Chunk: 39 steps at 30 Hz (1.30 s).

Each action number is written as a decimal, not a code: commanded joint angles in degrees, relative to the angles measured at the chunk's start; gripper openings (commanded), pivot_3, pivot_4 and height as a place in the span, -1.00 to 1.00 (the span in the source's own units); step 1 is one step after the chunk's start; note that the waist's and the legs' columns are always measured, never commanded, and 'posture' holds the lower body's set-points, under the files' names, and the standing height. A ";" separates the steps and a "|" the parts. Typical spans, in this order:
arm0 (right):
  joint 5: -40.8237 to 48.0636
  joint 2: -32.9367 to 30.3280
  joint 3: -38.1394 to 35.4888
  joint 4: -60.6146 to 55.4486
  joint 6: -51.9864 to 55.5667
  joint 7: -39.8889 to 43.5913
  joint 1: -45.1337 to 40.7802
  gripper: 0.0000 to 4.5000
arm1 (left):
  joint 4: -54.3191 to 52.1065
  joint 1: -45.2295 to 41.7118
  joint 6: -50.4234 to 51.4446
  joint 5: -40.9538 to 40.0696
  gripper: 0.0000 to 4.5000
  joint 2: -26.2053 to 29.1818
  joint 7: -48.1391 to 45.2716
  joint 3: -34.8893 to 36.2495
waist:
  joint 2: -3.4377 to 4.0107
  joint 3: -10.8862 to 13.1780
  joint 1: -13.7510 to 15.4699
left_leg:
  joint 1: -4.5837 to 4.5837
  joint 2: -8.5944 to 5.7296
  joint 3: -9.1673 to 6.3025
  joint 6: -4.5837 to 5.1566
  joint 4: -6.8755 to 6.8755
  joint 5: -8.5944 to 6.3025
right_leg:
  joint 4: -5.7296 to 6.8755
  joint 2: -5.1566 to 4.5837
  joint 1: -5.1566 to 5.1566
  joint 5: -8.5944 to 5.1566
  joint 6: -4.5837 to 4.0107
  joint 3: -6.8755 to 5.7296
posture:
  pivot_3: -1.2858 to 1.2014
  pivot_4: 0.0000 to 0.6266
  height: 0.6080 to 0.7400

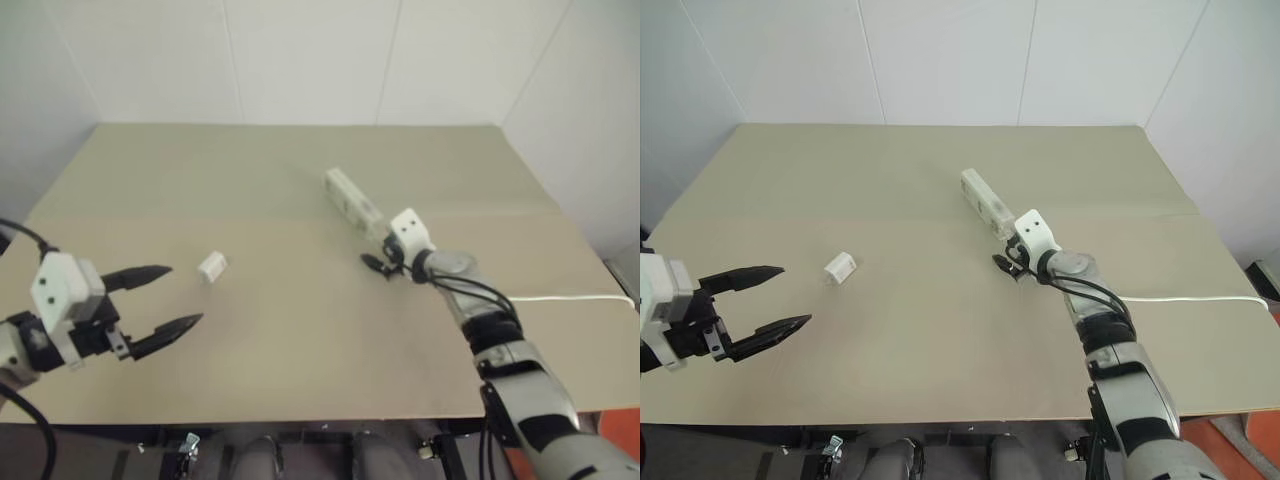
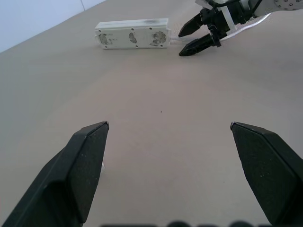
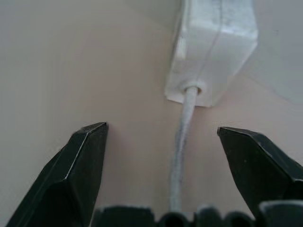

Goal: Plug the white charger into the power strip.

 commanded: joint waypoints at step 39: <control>19.69 -21.35 -2.29 -33.98 -22.67 36.21 28.82 0.82 | -0.42 -1.17 -1.05 -0.57 1.00 1.14 0.05 -2.44 | 0.04 0.04 0.19 | 0.15 0.07 -0.03 0.02 -0.01 -0.01 | -0.02 0.03 0.19 0.00 -0.01 0.01 | 0.03 -0.52 1.00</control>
